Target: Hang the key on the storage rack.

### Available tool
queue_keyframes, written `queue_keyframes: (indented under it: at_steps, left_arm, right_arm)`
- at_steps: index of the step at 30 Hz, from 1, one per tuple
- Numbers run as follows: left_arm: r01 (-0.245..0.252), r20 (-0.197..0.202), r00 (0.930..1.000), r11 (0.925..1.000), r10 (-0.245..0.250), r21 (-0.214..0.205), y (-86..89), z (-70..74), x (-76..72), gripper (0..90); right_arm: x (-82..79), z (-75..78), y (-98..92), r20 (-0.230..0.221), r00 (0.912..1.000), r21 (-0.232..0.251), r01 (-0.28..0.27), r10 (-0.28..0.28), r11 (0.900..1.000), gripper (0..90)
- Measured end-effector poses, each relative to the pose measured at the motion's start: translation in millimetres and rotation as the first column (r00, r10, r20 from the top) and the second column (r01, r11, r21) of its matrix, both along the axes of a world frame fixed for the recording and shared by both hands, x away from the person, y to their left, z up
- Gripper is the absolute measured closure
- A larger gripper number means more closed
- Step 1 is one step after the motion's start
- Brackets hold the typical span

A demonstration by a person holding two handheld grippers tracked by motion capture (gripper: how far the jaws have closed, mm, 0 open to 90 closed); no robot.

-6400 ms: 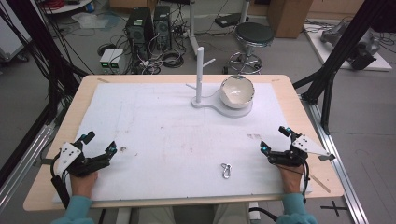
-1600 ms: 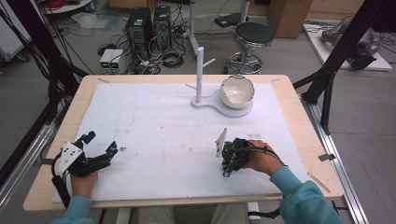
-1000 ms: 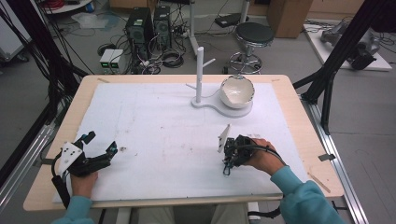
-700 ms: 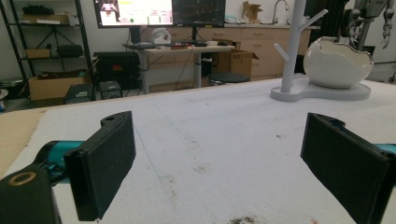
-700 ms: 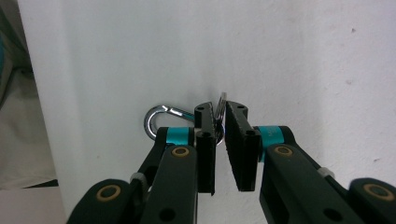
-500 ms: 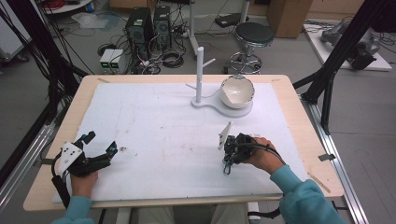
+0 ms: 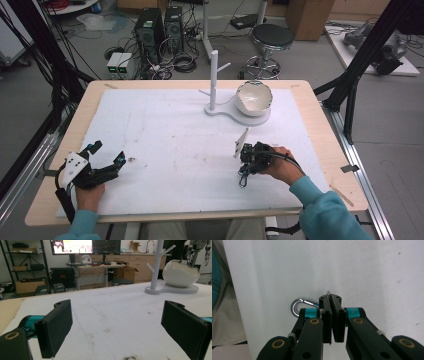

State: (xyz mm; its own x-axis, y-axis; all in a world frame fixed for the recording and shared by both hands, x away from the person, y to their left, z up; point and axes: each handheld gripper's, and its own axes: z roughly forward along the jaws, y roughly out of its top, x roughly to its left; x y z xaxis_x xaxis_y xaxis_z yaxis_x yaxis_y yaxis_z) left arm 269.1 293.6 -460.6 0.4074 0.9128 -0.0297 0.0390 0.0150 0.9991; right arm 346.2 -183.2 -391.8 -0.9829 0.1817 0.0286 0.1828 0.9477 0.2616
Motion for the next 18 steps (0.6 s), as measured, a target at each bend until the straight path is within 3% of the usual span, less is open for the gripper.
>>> queue_keyframes:
  at_steps: [5,9,10,11,13,16,18]
  left_arm:
    - [0.000,0.000,1.0000,1.0000,0.000,-0.001,0.0,0.0,0.1,10.6]
    - [0.000,0.000,1.0000,1.0000,0.000,-0.003,0.0,0.0,0.1,10.6]
    - [0.000,0.000,1.0000,1.0000,0.000,-0.003,0.1,0.0,0.1,10.6]
    - [0.000,-0.001,1.0000,1.0000,0.000,-0.003,0.1,0.0,0.2,10.6]
    - [0.000,0.000,1.0000,1.0000,0.000,-0.004,0.2,0.0,0.2,10.6]
    - [0.000,-0.001,1.0000,1.0000,0.000,-0.003,0.2,0.0,0.2,10.6]
    - [0.001,-0.001,1.0000,1.0000,-0.001,-0.004,0.2,0.0,0.2,10.6]
  right_arm:
    - [3.2,0.8,-2.4,-0.010,0.9995,0.010,0.031,-0.031,0.9995,89.1]
    - [7.4,8.1,-7.1,-0.029,0.9975,0.068,0.066,-0.065,0.9955,89.2]
    - [9.2,11.0,-8.7,-0.040,0.9962,0.097,0.081,-0.078,0.9919,89.2]
    - [14.2,18.8,-11.7,-0.058,0.9937,0.158,0.104,-0.096,0.9819,89.3]
    - [15.9,21.8,-12.3,-0.061,0.9930,0.173,0.110,-0.101,0.9787,89.2]
    - [23.4,33.8,-14.1,-0.073,0.9905,0.243,0.131,-0.117,0.9610,89.2]
    - [29.0,41.8,-15.3,-0.086,0.9878,0.299,0.150,-0.130,0.9424,89.3]
